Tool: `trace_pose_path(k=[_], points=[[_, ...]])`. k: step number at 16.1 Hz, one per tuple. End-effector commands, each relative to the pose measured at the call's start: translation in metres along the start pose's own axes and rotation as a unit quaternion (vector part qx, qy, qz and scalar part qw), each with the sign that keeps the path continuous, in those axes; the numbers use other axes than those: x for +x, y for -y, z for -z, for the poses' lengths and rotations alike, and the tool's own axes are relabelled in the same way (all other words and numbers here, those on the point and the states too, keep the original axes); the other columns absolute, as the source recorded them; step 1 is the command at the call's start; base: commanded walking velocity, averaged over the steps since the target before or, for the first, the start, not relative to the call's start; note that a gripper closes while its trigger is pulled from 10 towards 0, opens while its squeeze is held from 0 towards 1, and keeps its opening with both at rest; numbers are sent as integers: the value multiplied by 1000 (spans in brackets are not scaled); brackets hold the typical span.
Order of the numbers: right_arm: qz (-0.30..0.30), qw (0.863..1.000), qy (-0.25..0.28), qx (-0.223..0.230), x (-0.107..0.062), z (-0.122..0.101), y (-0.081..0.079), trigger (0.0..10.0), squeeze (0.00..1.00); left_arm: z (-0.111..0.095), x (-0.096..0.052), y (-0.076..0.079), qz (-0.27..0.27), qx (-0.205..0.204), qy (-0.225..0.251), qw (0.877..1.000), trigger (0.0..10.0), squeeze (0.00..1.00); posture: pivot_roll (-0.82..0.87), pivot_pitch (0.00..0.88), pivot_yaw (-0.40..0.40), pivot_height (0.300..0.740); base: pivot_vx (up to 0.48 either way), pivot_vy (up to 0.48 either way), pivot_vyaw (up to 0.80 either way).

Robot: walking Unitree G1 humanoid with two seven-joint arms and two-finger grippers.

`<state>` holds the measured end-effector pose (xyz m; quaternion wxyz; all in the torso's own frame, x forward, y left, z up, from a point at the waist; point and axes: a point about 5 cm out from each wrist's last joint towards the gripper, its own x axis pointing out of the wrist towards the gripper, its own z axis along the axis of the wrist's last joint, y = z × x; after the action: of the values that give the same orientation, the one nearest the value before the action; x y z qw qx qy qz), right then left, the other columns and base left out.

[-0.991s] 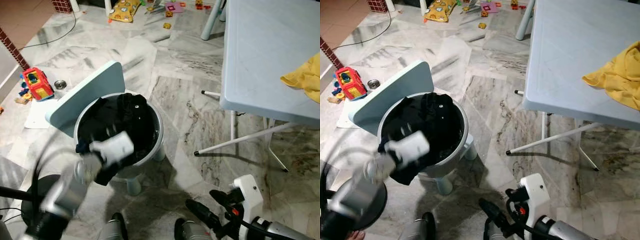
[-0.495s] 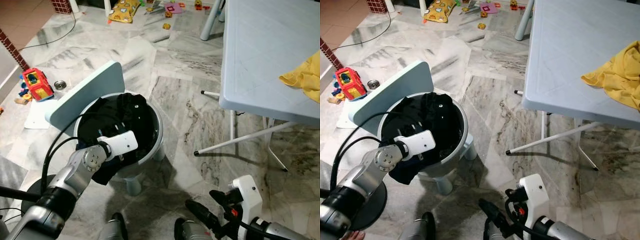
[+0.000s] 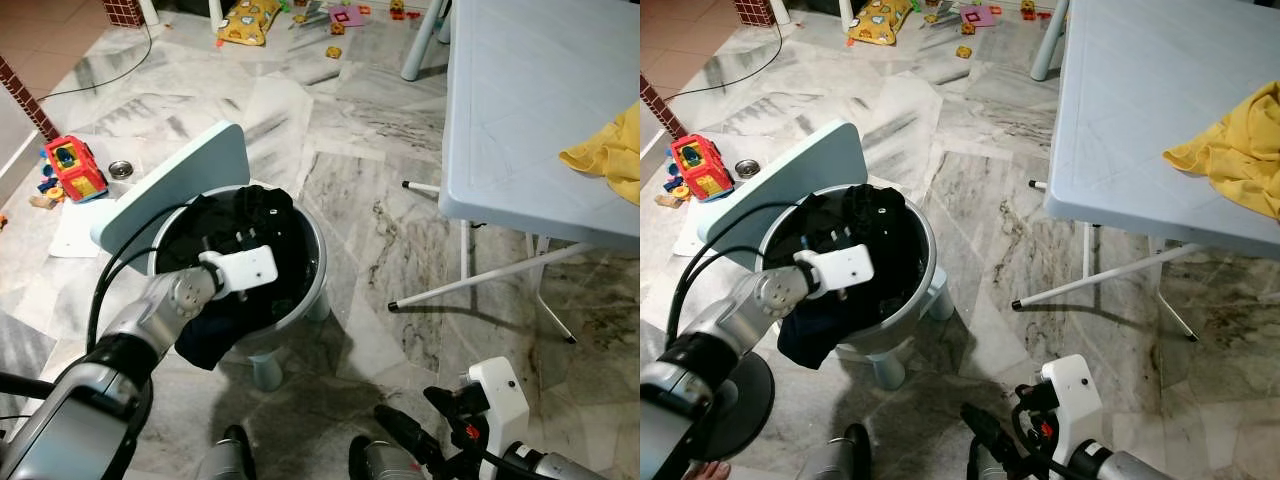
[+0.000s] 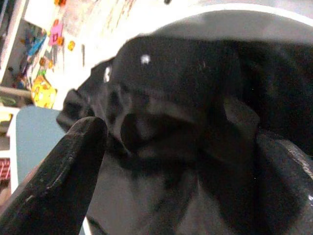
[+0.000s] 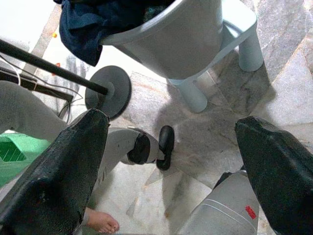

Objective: Hang hanger

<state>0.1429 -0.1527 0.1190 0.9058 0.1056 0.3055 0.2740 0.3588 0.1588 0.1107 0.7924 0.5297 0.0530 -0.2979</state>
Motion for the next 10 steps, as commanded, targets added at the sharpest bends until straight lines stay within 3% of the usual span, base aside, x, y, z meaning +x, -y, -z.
trace_pose_path(k=[1, 2, 3, 6, 10], points=[[8, 1000, 3, -4, -4, 0, -2, 10000, 0, -1, 3, 5, 13, 5, 4, 1000, 10000, 0, -234, 309, -37, 740, 0, 0, 0], [8, 1000, 3, -4, -3, 0, -2, 10000, 0, -1, 4, 7, 21, 3, 3, 1000, 8824, 0, -231, 313, -35, 740, 0, 0, 0], [8, 1000, 3, -2, -3, 0, -3, 10000, 0, 1, 5, 8, 29, 8, -2, 1000, 0, 0, -230, 316, -32, 740, 0, 0, 0], [10, 1000, 5, 0, -3, 1, -4, 10000, 0, 11, 4, 15, 59, 7, -21, 998, 0, 0, -229, 319, -26, 740, 0, 0, 0], [17, 1000, 8, -5, 1, -1, 1, 10000, 0, 14, 3, 6, 40, -3, -24, 999, 0, 0, -229, 304, -32, 740, 0, 0, 0]])
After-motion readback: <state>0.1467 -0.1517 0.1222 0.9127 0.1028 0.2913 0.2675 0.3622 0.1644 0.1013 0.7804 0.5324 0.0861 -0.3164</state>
